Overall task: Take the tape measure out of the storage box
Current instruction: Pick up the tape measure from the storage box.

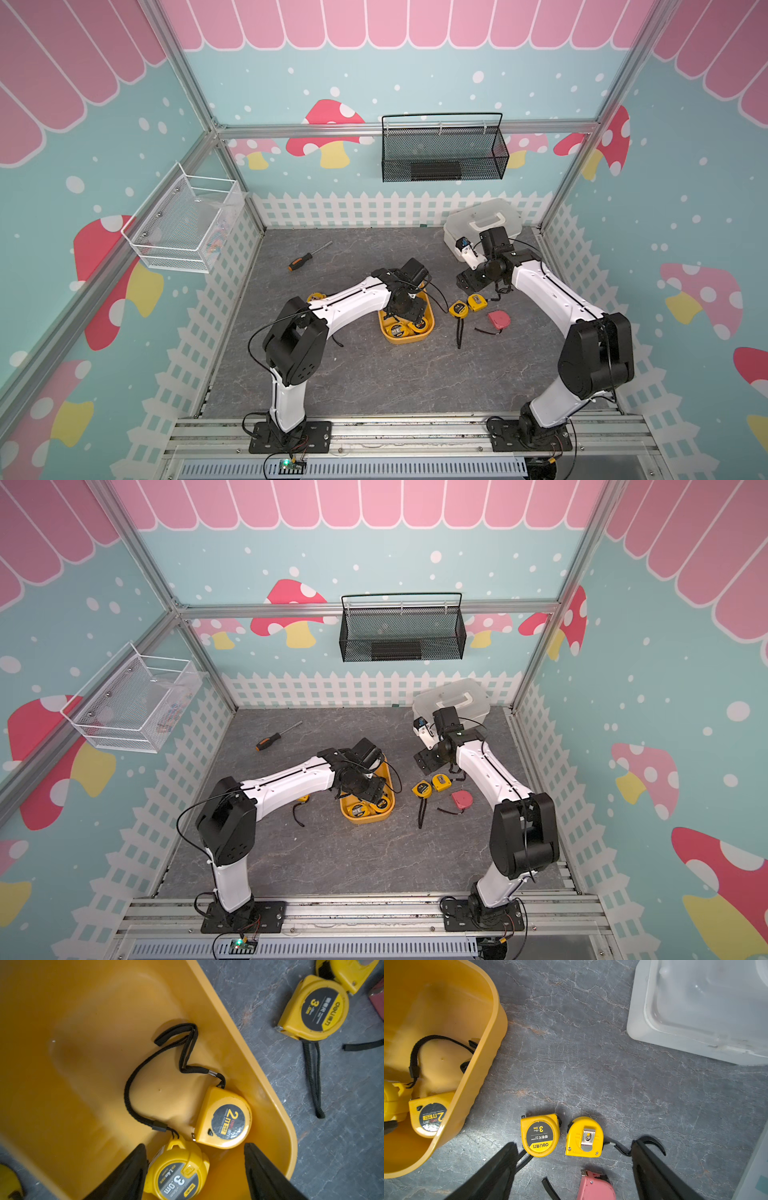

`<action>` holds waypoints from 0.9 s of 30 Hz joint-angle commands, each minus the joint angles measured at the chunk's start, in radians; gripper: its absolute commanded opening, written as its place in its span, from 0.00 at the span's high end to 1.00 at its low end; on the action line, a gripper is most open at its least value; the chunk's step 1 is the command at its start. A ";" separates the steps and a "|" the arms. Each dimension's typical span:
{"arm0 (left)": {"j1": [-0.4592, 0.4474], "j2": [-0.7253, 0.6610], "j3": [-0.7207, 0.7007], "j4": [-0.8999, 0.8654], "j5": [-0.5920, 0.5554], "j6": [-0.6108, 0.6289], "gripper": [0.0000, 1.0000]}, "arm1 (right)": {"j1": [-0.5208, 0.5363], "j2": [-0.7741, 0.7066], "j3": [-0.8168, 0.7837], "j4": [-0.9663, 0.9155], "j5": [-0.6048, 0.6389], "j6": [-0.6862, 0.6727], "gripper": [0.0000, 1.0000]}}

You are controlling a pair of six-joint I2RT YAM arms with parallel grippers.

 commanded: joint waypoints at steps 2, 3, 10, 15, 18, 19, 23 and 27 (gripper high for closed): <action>-0.026 0.056 0.047 -0.012 0.043 0.025 0.25 | -0.012 -0.005 -0.025 0.009 -0.016 0.016 0.14; -0.030 0.065 0.051 -0.012 0.040 0.027 0.25 | -0.014 -0.005 -0.029 0.008 -0.016 0.013 0.14; -0.048 0.109 0.062 -0.012 0.043 0.033 0.25 | -0.025 -0.003 -0.048 0.014 -0.025 0.017 0.14; -0.050 0.136 0.064 -0.012 0.045 0.021 0.25 | -0.027 0.001 -0.053 0.016 -0.028 0.014 0.14; -0.050 0.142 0.057 -0.012 0.035 0.016 0.25 | -0.028 0.005 -0.054 0.017 -0.034 0.011 0.13; -0.050 0.144 0.055 -0.012 0.028 0.016 0.25 | -0.029 0.008 -0.053 0.016 -0.035 0.011 0.13; -0.047 0.145 0.052 -0.013 0.011 0.013 0.25 | -0.030 0.019 -0.048 0.016 -0.045 0.014 0.13; -0.033 0.142 0.041 -0.012 -0.005 0.001 0.25 | -0.030 0.018 -0.050 0.016 -0.047 0.009 0.13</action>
